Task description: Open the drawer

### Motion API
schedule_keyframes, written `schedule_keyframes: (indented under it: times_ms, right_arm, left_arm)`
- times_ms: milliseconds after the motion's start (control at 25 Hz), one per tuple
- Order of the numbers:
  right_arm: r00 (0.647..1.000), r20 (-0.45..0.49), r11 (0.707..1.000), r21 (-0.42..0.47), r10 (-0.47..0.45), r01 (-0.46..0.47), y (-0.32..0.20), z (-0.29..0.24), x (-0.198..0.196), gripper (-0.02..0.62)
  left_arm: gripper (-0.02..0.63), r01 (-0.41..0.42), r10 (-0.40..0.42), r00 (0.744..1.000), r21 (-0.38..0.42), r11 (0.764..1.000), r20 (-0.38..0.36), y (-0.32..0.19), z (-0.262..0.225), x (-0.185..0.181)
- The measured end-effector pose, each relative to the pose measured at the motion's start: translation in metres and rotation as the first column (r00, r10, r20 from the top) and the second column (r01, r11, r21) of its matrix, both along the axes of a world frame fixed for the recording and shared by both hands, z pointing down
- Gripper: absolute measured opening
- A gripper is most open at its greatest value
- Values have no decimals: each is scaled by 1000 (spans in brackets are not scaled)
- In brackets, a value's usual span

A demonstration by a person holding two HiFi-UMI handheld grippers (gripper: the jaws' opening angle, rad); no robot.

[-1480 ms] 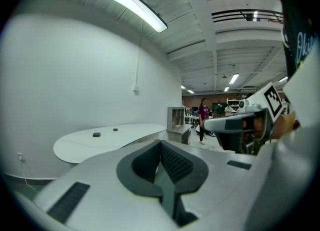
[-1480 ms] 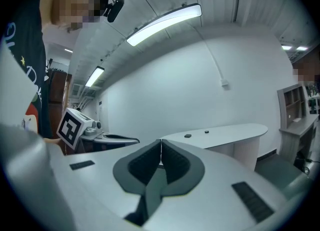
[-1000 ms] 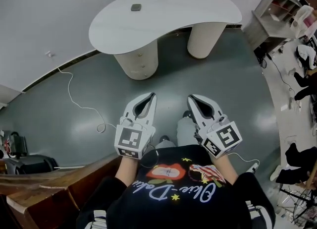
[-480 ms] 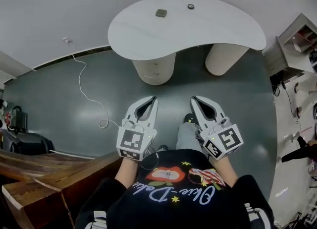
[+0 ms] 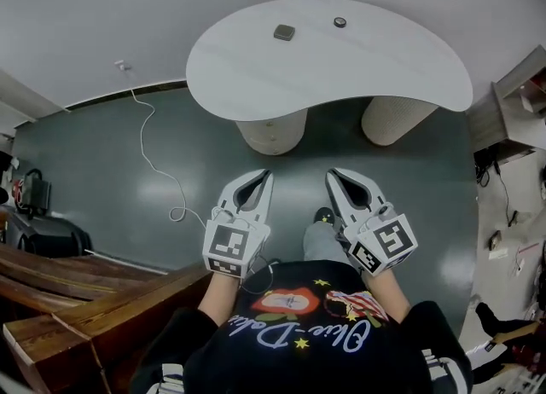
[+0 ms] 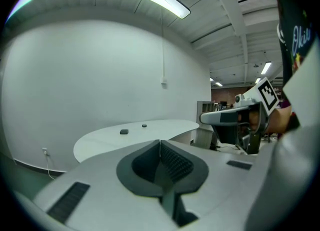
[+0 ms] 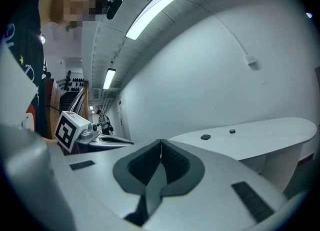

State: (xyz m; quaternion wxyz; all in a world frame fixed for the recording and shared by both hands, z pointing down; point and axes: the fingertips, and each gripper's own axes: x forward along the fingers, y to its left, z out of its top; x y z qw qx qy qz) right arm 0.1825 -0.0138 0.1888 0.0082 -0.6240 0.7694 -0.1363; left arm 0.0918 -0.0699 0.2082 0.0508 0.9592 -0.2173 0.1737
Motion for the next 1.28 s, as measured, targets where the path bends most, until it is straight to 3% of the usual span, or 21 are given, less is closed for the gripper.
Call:
schedule_keyframes:
  times_ms: [440,760,1040,1280]
  right_arm:
    - [995,30,995,-22,-94,95,-44,25,55,0]
    - [984,34,983,-55,-172,174,-74,51,86,0]
    - [965,51,961,-84,-259,263,-103,86,91,0]
    - [959,26,954,-101,-282,283,-131,120,85,0]
  left_arm:
    - [6,92,-90,994,-17,996,65,-36,32,47]
    - [6,197,-193,975,-29,980,108,-64,60,69]
    - [6,283,-278,949,-14,959,149,-84,92,73]
    - [6,322,-315,934,-19,946,172,-108,124,66]
